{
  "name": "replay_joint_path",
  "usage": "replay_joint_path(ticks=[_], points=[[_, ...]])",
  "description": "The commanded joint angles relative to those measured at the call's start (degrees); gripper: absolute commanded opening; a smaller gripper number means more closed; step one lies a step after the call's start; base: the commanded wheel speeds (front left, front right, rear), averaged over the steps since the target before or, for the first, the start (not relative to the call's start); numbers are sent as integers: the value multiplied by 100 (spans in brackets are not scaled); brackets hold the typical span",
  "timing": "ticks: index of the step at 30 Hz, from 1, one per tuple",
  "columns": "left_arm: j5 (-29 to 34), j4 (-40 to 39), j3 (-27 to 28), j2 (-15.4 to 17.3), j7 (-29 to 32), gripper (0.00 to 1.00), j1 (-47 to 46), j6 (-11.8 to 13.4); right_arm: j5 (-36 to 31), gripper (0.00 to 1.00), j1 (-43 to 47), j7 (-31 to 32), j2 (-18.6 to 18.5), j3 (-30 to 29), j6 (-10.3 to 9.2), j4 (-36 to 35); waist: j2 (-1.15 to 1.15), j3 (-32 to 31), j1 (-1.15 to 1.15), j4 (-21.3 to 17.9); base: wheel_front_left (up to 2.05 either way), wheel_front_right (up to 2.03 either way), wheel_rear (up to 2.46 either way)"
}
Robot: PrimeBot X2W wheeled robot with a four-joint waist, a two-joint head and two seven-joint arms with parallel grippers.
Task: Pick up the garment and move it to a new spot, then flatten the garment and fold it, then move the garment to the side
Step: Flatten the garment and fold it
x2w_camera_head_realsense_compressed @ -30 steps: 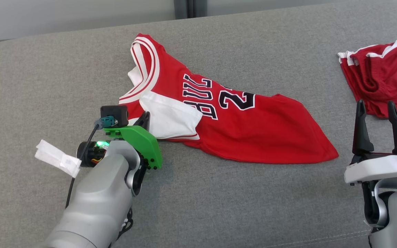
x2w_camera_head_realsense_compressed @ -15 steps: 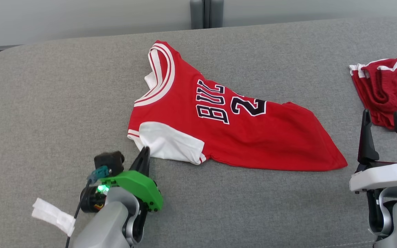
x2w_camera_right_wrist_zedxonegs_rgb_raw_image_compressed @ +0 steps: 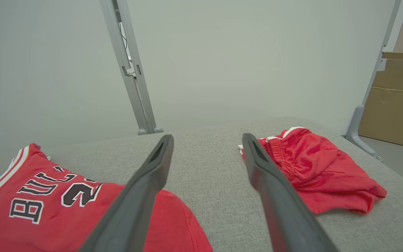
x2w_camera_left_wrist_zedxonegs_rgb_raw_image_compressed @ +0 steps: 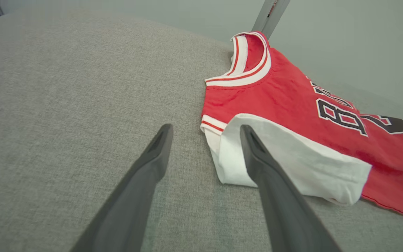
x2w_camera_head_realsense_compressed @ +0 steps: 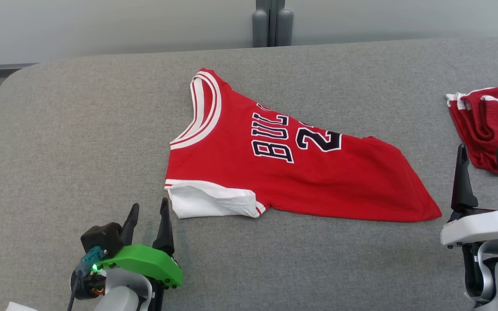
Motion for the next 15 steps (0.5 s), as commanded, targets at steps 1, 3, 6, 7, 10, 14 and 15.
replay_joint_path(ticks=[1,3,6,7,10,14,15], points=[[192,-172,39,59,-1,100,107,47,24,100,55,11,-14,13,-7,-24,0,-6,0,-11,0,0,0],[384,-419,57,57,-1,100,102,79,33,100,36,16,-15,36,-7,-32,0,0,0,-44,0,0,0],[535,-685,57,-43,-1,100,-8,54,39,100,20,25,-15,47,-7,-45,0,25,0,-95,0,0,0],[545,-698,9,-69,9,100,-81,29,39,100,22,31,-15,42,-7,-47,0,36,0,-111,0,0,0],[631,-537,-163,-160,213,100,-375,-17,23,100,6,34,-14,52,-7,-36,0,79,0,-155,0,0,0],[682,280,-448,-355,904,100,-1103,-36,34,100,-115,38,-14,145,-7,4,0,185,0,-250,0,0,0],[681,440,-468,-395,1018,100,-1229,-12,34,100,-126,38,-14,160,-7,18,0,200,0,-263,0,0,0]])
